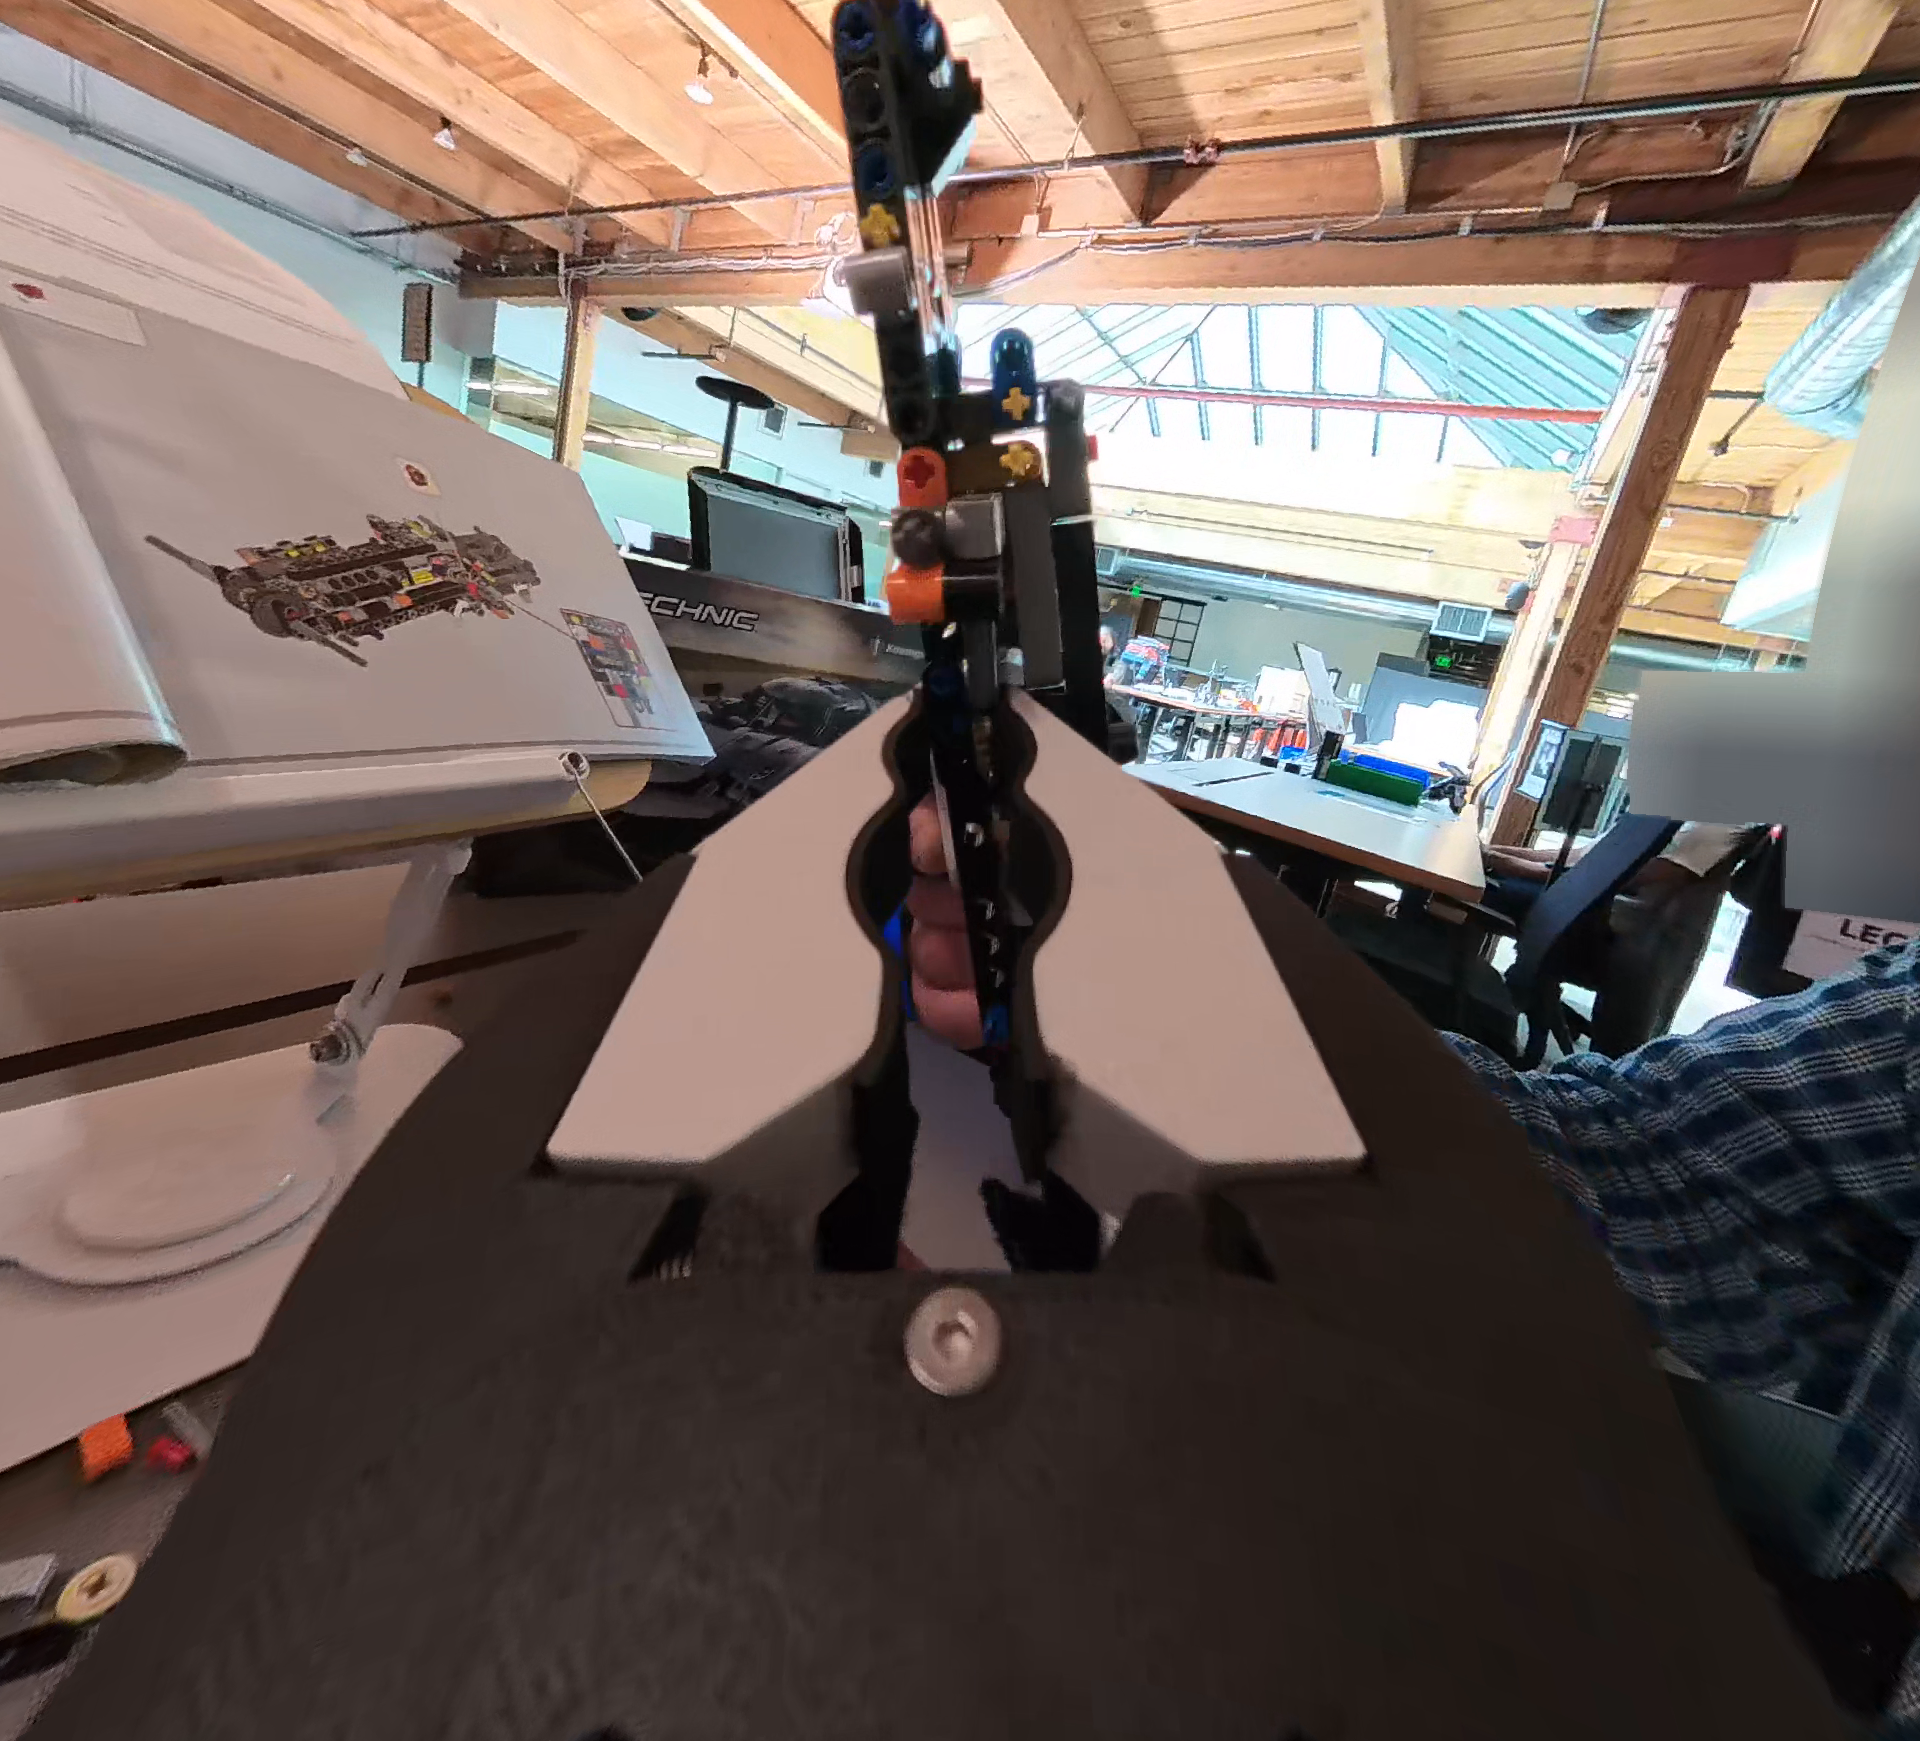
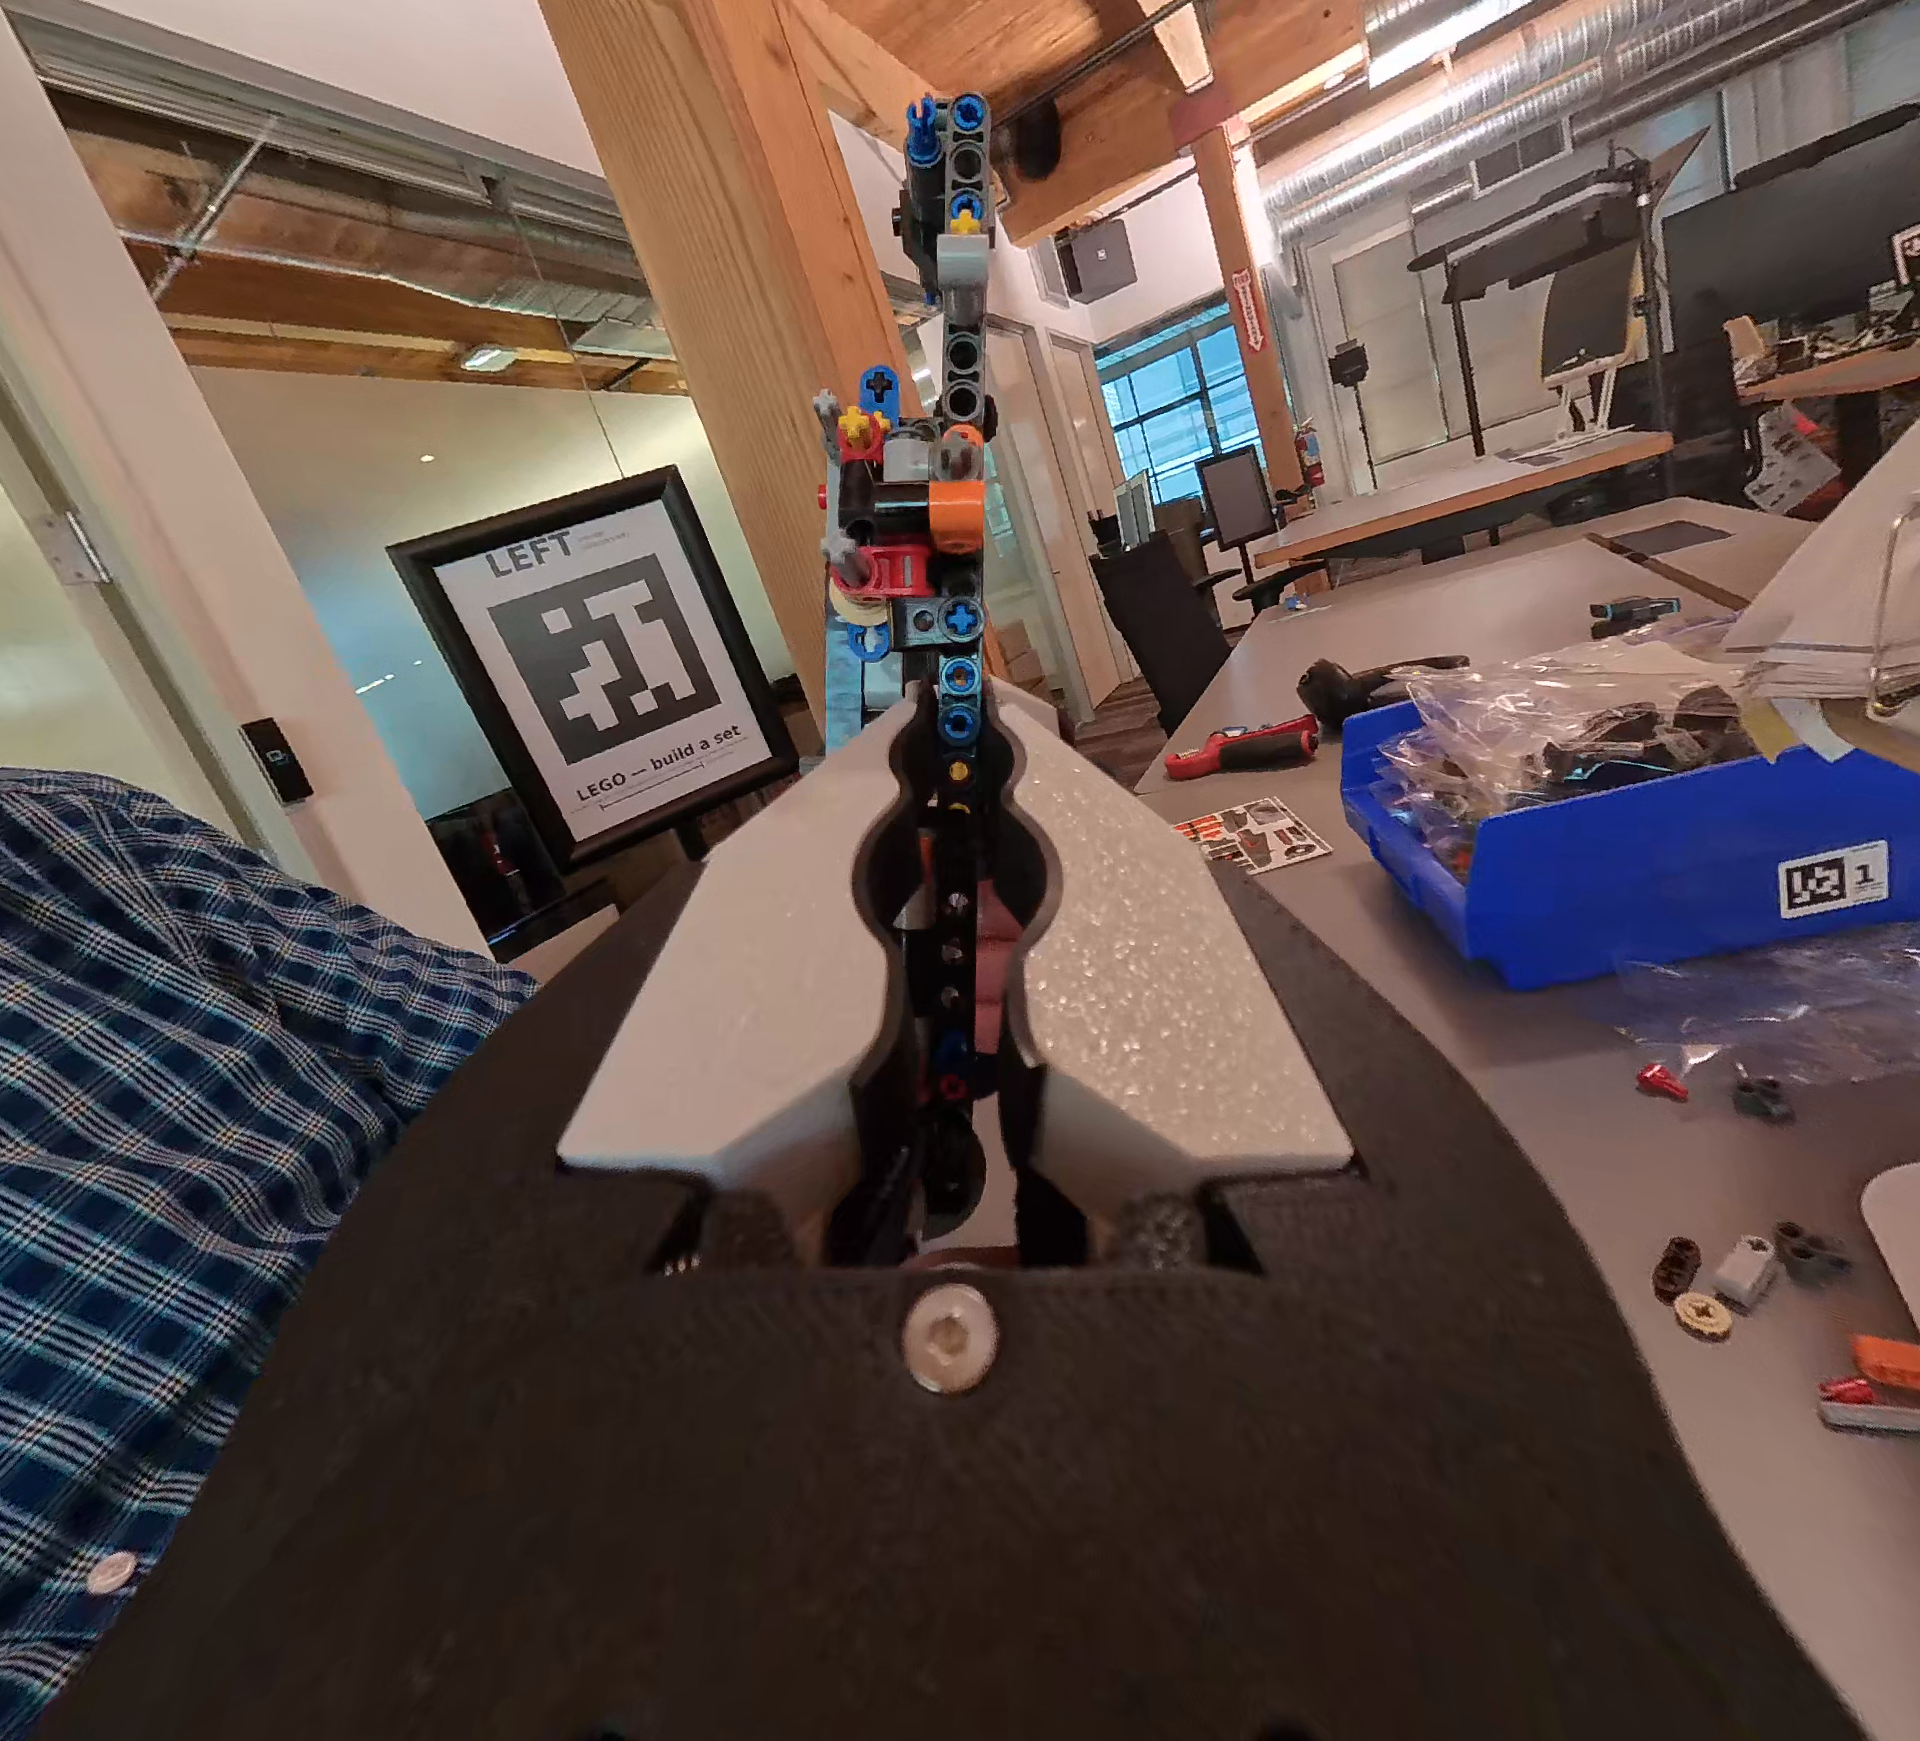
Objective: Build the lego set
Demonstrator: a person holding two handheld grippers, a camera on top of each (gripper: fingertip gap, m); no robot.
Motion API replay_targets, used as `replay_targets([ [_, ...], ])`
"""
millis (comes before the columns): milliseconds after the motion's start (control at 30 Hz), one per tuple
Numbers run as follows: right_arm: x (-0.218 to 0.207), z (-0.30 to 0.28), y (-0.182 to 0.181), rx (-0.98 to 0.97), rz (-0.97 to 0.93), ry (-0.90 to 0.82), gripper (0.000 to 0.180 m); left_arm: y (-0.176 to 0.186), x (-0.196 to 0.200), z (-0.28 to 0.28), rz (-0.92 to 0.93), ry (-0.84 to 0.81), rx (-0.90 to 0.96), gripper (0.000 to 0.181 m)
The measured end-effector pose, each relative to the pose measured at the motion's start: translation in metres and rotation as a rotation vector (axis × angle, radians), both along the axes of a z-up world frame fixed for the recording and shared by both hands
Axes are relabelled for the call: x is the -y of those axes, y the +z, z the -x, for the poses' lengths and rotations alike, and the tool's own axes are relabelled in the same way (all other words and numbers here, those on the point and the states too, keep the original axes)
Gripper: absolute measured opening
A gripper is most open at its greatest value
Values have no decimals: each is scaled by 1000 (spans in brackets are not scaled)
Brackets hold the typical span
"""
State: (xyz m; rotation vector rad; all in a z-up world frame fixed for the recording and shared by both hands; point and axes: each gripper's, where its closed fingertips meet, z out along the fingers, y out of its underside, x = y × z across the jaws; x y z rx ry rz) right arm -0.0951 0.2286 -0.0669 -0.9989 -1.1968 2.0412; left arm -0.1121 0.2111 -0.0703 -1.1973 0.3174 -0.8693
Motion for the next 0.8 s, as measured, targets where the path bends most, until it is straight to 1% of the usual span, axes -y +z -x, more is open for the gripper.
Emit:
replay_targets([
  [200, -1, 3, 2, -9, 22, -19, 4, 4, -3, 4, -13, -6, 62, 6],
  [300, 5, 4, 7, -17, -32, -63, 5, 10, 0, 7, -35, -62, 122, 6],
  [333, 6, 4, 9, -19, -51, -79, 8, 11, 0, 8, -49, -73, 135, 6],
  [400, 7, 3, 15, -17, -93, -121, 20, 19, 4, 8, -102, -134, 176, 5],
  [500, 8, -3, 24, -21, -192, -202, 24, 29, 5, 8, -161, -202, 235, 5],
  [633, 6, -15, 37, -39, -344, -308, 23, 36, 4, 6, -198, -276, 274, 5],
  [733, 2, -23, 43, -51, -506, -424, 24, 34, 2, 5, -187, -302, 277, 4],
  [800, -2, -31, 48, -80, -650, -525, 30, 30, -1, 5, -158, -317, 270, 4],
])
